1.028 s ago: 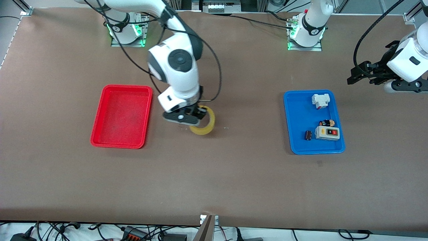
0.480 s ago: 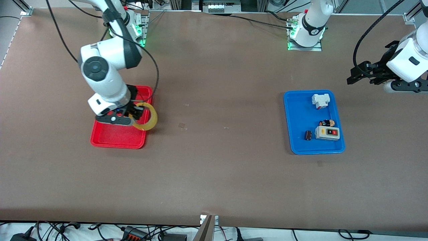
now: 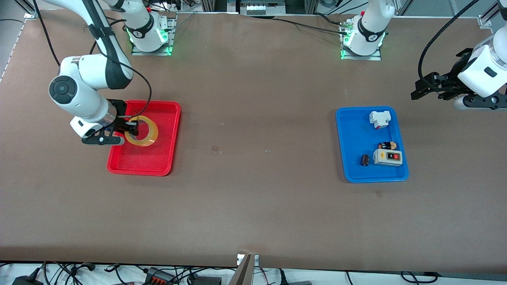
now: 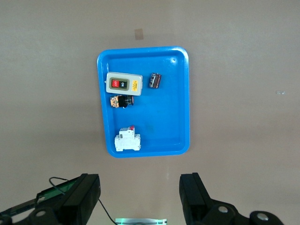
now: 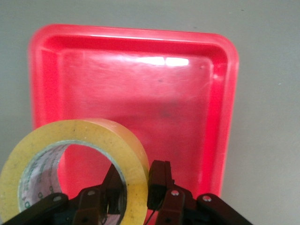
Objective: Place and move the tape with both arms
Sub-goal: 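Lower the tape into the red tray and open the right gripper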
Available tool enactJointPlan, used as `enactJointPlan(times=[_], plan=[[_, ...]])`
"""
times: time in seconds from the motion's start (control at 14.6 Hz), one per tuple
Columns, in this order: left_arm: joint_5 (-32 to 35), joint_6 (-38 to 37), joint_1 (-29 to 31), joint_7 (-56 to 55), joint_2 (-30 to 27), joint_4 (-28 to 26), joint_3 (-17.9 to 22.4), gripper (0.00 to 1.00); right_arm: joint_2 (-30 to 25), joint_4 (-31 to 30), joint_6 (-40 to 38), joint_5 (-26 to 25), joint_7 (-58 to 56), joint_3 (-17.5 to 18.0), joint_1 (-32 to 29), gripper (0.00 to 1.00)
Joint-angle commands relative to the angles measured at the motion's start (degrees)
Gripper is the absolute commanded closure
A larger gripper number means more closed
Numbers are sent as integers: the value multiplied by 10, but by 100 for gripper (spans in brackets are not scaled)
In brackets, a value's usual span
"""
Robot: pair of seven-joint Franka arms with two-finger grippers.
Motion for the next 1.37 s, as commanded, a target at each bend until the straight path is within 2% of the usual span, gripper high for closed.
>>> enactJointPlan(times=[0.0,0.48,0.69,0.75,0.82,0.89,0.96,1.03,1.17,1.3], plan=[[-5,0,0,3,-18,-15,0,0,23,-11,43,12,-45,10,-27,97],[-5,0,0,3,-18,-15,0,0,71,-22,89,14,-49,14,-27,96],[-5,0,0,3,-18,-15,0,0,82,-22,94,14,-48,15,-25,85],[-5,0,0,3,-18,-15,0,0,82,-22,93,14,-48,15,-24,80],[-5,0,0,3,-18,-15,0,0,82,-22,92,14,-47,15,-23,66],[-5,0,0,3,-18,-15,0,0,80,-21,91,14,-47,16,-23,32],[-5,0,0,3,-18,-15,0,0,77,-19,89,15,-38,15,-21,11],[-5,0,0,3,-18,-15,0,0,72,-18,87,15,-37,15,-23,3],[-5,0,0,3,-18,-15,0,0,61,-14,79,15,-37,15,-23,2],[-5,0,0,3,-18,-15,0,0,34,10,38,16,-37,14,-24,2]])
